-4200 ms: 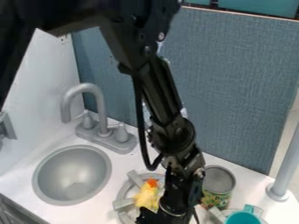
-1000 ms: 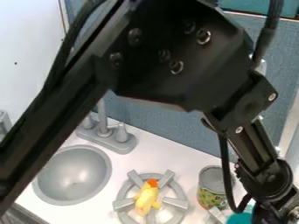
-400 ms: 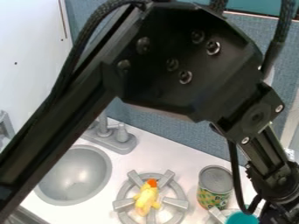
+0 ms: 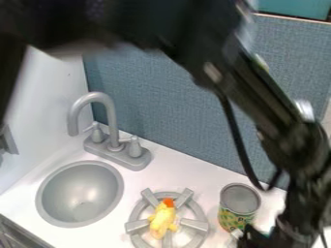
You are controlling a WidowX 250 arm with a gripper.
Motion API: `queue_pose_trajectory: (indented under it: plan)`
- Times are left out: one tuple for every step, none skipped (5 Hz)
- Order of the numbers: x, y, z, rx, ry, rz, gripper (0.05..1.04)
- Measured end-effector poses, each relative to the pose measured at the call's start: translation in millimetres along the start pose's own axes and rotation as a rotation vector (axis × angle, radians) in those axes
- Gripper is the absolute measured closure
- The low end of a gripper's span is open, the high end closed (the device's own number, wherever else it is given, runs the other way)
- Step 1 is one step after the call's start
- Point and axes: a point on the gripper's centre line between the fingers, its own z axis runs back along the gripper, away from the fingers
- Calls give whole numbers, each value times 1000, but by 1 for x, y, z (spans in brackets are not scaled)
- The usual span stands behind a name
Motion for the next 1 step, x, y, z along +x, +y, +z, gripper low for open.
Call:
queue_pose_trajectory:
  plan:
    - [-27,13,33,13,-92,71,75]
